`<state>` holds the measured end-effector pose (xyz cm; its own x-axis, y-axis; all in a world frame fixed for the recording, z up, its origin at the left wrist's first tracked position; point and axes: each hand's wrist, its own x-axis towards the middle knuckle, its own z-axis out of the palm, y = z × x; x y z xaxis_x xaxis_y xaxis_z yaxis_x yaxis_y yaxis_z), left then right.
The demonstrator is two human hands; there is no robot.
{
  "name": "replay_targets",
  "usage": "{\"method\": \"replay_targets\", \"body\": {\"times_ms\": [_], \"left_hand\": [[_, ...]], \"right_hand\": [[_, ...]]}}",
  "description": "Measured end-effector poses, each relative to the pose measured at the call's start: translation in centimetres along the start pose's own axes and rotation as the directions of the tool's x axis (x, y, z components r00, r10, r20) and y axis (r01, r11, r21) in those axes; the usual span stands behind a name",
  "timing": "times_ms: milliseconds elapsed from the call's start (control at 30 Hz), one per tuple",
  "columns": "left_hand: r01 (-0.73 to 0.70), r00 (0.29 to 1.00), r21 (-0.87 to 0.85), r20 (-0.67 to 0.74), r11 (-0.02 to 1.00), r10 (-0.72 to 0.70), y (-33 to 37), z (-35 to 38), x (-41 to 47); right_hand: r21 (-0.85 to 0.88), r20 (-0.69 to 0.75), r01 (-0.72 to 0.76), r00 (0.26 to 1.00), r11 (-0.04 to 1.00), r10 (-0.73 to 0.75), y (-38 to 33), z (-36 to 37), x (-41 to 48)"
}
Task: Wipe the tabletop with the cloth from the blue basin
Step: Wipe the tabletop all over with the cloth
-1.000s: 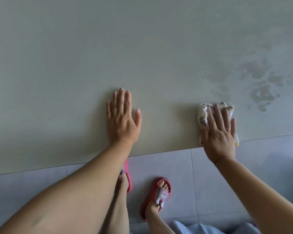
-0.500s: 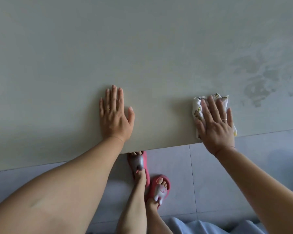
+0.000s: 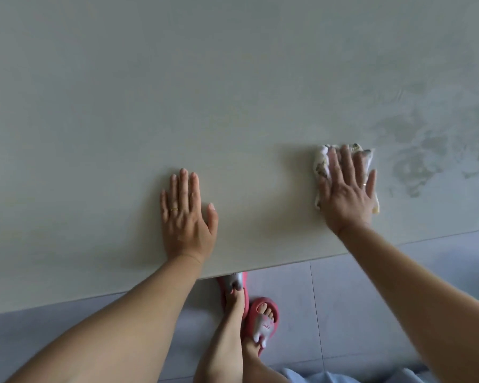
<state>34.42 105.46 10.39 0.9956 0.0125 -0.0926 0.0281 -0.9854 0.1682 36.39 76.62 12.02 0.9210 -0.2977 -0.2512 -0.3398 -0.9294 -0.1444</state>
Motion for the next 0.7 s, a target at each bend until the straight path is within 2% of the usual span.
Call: {"method": "replay_targets", "body": {"times_ms": [33,67,100,167,233,300,333,367,433,467,500,533,567,600,633,700], "left_hand": [[0.002,1.000,0.001,0.003,1.000,-0.002,0.0,0.1,0.0],[0.001,1.000,0.005,0.003,1.000,-0.001,0.0,0.1,0.1],[0.003,1.000,0.008,0.002,1.000,-0.003,0.0,0.2,0.1],[-0.001,1.000,0.006,0.001,1.000,0.001,0.2,0.0,0.1],[-0.012,1.000,0.008,0.014,1.000,0.012,0.2,-0.2,0.1],[-0.008,1.000,0.015,0.013,1.000,0.008,0.1,-0.3,0.1],[-0.004,1.000,0.019,0.017,1.000,0.004,0.1,-0.3,0.1],[-0.003,1.000,0.020,0.024,1.000,0.003,0.0,-0.3,0.0],[-0.005,1.000,0.033,0.029,0.999,0.004,0.1,-0.3,0.1],[-0.003,0.999,0.048,0.033,0.999,0.002,0.1,-0.3,0.1],[-0.003,0.999,0.058,0.037,0.998,0.000,0.1,-0.3,0.2],[-0.003,0.999,0.060,0.038,0.998,0.001,0.0,-0.3,0.2],[-0.004,0.999,0.060,0.036,0.998,0.001,0.0,-0.4,0.2],[-0.006,0.999,0.062,0.039,0.998,0.003,0.0,-0.4,0.1],[-0.010,0.999,0.061,0.046,0.998,0.007,0.1,-0.5,0.1],[-0.019,0.998,0.057,0.054,0.998,0.016,0.0,-0.7,0.2]], "right_hand": [[0.026,-0.029,-0.103,0.994,0.994,0.104,-1.8,0.4,-0.3],[0.041,-0.045,-0.141,0.989,0.989,0.142,-4.0,1.0,-1.0],[0.045,-0.047,-0.088,0.995,0.995,0.090,-6.5,1.8,-2.1],[0.002,-0.013,0.212,0.977,0.977,-0.212,-10.2,3.0,-5.1],[-0.043,0.043,0.525,0.851,0.850,-0.524,-10.5,3.0,-6.0],[-0.095,0.078,0.694,0.720,0.714,-0.689,-7.6,1.8,-3.1],[-0.135,0.063,0.688,0.724,0.713,-0.687,-5.6,1.2,-1.2],[-0.144,0.033,0.604,0.795,0.784,-0.606,-3.7,0.6,0.8],[-0.043,-0.045,0.244,0.968,0.969,-0.246,-1.5,-0.5,4.2],[0.038,-0.065,0.053,0.997,0.998,-0.051,-2.1,-0.4,4.7],[0.080,-0.082,-0.078,0.993,0.994,0.084,-3.8,0.1,4.1],[0.088,-0.086,-0.100,0.991,0.991,0.107,-5.9,0.8,2.9],[0.071,-0.075,0.002,0.997,0.997,0.004,-7.7,1.5,1.2],[0.043,-0.045,0.187,0.982,0.981,-0.185,-9.0,2.0,-0.6],[0.004,-0.004,0.400,0.916,0.916,-0.400,-9.3,2.3,-1.8],[-0.077,0.084,0.718,0.696,0.692,-0.713,-7.2,1.5,-0.6]]}}
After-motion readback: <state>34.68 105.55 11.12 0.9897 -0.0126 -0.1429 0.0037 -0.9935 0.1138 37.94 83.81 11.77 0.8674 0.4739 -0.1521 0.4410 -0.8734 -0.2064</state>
